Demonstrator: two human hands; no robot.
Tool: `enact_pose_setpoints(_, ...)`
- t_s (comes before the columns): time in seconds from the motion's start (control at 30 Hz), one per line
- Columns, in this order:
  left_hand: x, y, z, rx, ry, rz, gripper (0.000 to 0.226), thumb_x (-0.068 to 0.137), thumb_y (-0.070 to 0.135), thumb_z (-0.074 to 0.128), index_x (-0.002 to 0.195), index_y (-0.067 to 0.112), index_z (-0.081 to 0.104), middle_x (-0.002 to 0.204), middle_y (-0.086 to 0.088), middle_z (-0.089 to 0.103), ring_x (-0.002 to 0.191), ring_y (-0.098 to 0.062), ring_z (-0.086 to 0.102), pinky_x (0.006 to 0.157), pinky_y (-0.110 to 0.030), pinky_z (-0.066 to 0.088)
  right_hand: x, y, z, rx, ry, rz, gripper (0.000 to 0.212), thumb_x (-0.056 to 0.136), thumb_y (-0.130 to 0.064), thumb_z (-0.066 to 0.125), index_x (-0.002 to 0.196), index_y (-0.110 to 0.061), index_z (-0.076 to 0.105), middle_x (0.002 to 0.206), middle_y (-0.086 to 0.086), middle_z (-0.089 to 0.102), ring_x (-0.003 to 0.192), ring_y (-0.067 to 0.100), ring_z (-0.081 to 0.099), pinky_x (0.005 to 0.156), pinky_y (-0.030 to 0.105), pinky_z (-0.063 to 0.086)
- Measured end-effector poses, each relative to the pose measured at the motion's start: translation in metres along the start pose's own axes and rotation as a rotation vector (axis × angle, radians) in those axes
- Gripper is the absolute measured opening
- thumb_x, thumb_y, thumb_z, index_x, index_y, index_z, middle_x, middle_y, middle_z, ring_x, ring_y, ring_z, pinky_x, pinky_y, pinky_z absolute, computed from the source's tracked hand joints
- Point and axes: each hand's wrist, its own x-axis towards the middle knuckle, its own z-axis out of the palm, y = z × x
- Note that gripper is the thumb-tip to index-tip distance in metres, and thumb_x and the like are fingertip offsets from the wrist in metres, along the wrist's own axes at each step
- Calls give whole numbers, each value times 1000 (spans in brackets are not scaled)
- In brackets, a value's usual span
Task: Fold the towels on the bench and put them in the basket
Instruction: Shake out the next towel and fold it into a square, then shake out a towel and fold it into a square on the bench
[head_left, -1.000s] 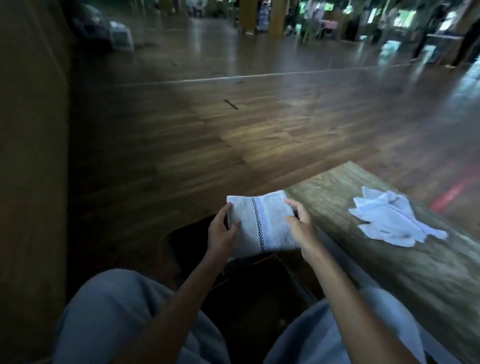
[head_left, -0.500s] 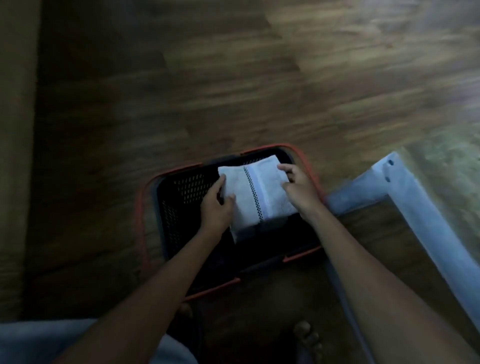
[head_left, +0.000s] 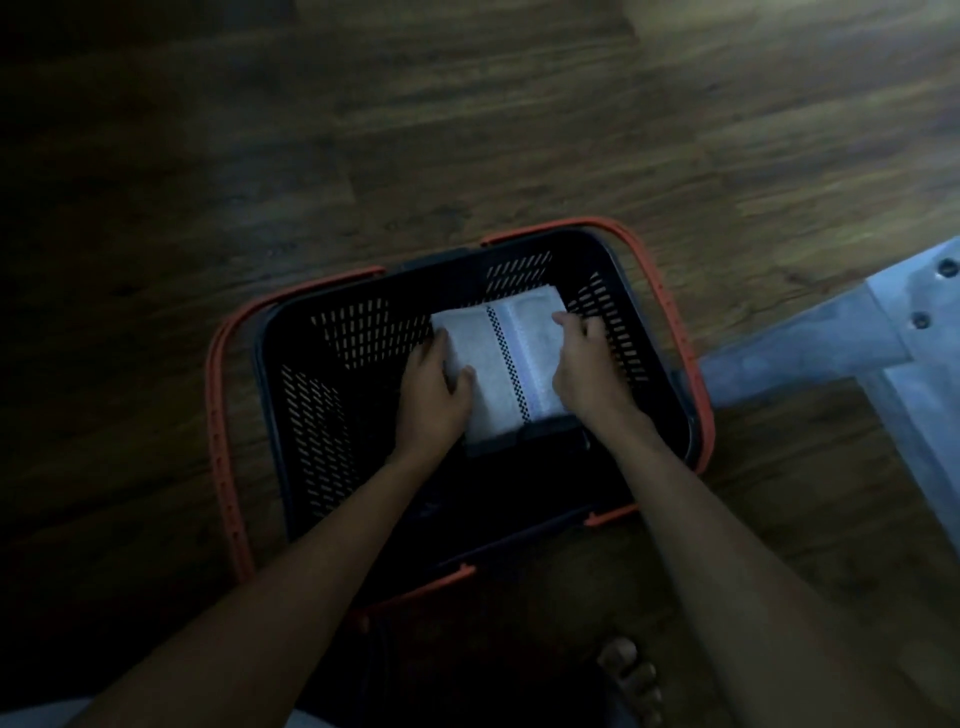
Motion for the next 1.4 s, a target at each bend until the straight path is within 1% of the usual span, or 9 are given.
enact_pose_setpoints(0.13,1,1,-3,530,-143,182,63,94,41,41,148,16,20,158,-4,15,136,-26,27,102,-47,35,-3,4,14,-420,87,-290,58,91,-19,51,143,-3,30,153,19,25,139,33,28,106,47,35)
enact_pose_setpoints(0.3,10,13,-16,611,-355,118,64,96,47,33,149,19,11,159,-3,3,143,-26,11,109,-52,21,-1,0,-1,-351,-189,-170,61,101,-42,23,151,-12,4,160,9,-5,147,21,-7,118,39,3)
enact_pose_setpoints(0.43,0,48,-45,654,-254,208,53,94,40,42,140,15,35,153,-10,24,139,-26,23,107,-47,26,-33,-16,-44,-213,-101,-148,55,100,-36,34,148,-12,21,156,12,18,144,27,15,114,43,22)
enact_pose_setpoints(0.53,-15,89,-79,669,-222,272,45,93,40,44,130,16,51,137,-8,48,125,-26,44,100,-41,34,-60,-25,-92,-140,-65,-138,40,97,-31,43,133,-13,46,134,12,50,123,31,46,98,42,41)
enact_pose_setpoints(0.63,-36,139,-116,665,-190,373,36,92,43,43,113,18,60,115,-5,60,105,-25,58,86,-37,44,-97,-40,-152,-24,-12,-128,28,96,-26,44,114,-12,58,114,15,63,108,32,58,88,42,47)
enact_pose_setpoints(0.83,-115,241,-182,663,-197,517,31,93,43,42,91,15,55,97,-1,62,89,-23,59,67,-32,42,-207,-61,-261,-57,172,-50,26,95,-31,46,111,-16,61,111,8,66,103,26,60,84,36,48)
enact_pose_setpoints(0.97,-168,297,-188,637,-252,600,34,91,44,42,95,14,57,99,-3,63,86,-24,59,71,-32,47,-294,-57,-315,-52,281,42,28,94,-37,45,111,-21,61,108,4,67,96,25,61,78,36,50)
enact_pose_setpoints(1.23,-261,375,-109,605,-444,910,37,92,43,44,115,19,59,111,-4,64,99,-26,61,79,-37,51,-435,22,-343,5,454,264,25,94,-37,47,109,-22,61,98,-7,64,98,18,61,84,35,49)
enact_pose_setpoints(1.4,-300,393,-49,588,-576,1006,31,88,40,44,105,21,62,107,-3,66,96,-26,62,78,-38,52,-476,84,-337,35,434,420,23,93,-41,48,105,-25,60,100,-4,67,92,18,62,81,36,50)
